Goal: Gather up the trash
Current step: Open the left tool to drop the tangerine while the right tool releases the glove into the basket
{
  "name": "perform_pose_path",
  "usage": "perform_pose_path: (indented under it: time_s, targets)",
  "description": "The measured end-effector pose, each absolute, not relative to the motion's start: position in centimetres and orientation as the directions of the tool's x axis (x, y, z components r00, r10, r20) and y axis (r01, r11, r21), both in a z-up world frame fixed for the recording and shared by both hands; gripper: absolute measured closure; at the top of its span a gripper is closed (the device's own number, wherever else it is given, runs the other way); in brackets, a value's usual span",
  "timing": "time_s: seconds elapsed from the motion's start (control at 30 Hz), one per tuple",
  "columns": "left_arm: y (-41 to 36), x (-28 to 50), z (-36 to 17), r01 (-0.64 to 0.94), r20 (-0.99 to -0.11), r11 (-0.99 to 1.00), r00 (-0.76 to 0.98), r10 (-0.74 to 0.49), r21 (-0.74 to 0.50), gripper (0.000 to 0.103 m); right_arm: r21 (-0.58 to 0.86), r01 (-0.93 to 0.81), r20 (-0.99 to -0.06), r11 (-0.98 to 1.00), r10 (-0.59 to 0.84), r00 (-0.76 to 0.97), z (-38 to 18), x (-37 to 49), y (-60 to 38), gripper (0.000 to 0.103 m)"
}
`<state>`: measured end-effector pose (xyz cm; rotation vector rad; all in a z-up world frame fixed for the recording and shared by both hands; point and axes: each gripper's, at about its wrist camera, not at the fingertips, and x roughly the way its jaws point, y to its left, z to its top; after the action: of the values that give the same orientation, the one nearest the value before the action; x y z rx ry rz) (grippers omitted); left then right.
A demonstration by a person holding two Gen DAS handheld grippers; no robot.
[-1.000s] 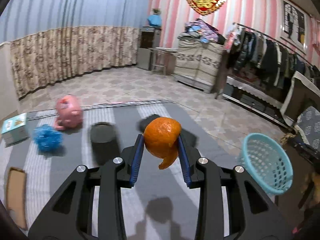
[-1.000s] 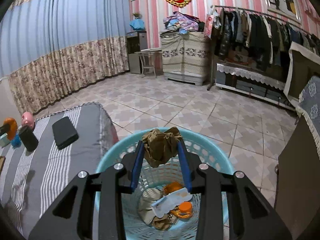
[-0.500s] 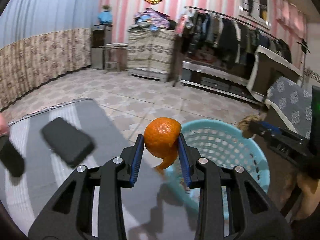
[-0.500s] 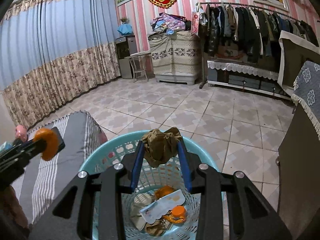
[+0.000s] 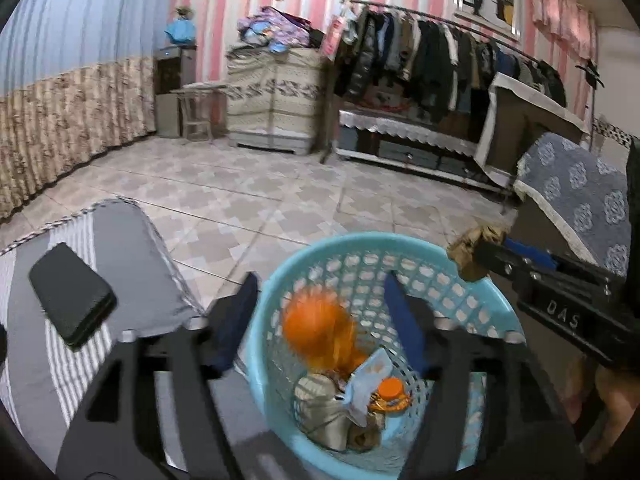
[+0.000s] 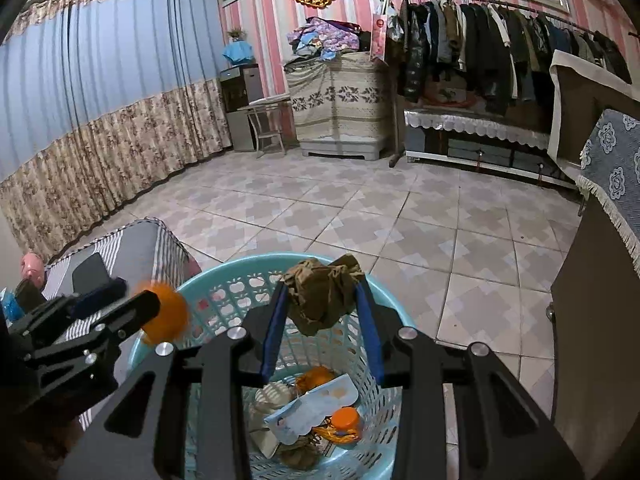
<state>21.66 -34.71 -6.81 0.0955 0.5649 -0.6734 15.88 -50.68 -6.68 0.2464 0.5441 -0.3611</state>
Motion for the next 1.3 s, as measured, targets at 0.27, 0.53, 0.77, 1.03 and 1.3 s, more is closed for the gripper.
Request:
perform_pose_path:
  time_s: [0.27,0.53,0.77,1.03,1.3]
  targets:
    - [-32.6,21.7,-5.0,0.554,-0.484,0.831,0.714,-0.507,-0.054,0.014,0.116,0.371,-0.536,0.921,-0.256,0.804,-6.6,16.1,-49.9,0.063]
    - [-29.4,21.4,-4.0,0.509,-0.465,0.859,0.751,-0.47,-0.046,0.008,0.079,0.387,-0.525,0.919,-0.291,0.8,-6.3,16.1,-49.2,0.022]
    - [-27.7,21.4,-3.6,0.484,-0.462,0.874,0.765,-0.448,-0.045,0.007,0.053,0.398,-0.514,0.916,-0.317,0.797,-5.8,16.1,-48.7,0.011]
    - [-23.0,20.8,-3.4,0.427,-0.457,0.903,0.796,-0.397,-0.042,0.006,0.039,0.376,-0.523,0.926,-0.301,0.797,-5.7,16.8,-47.2,0.01]
    - [-14.7,20.9,-3.4,0.311,-0.458,0.95,0.843,-0.281,-0.01,0.006,0.019,0.336,-0.522,0.942,-0.277,0.806,-5.6,17.5,-45.0,0.006]
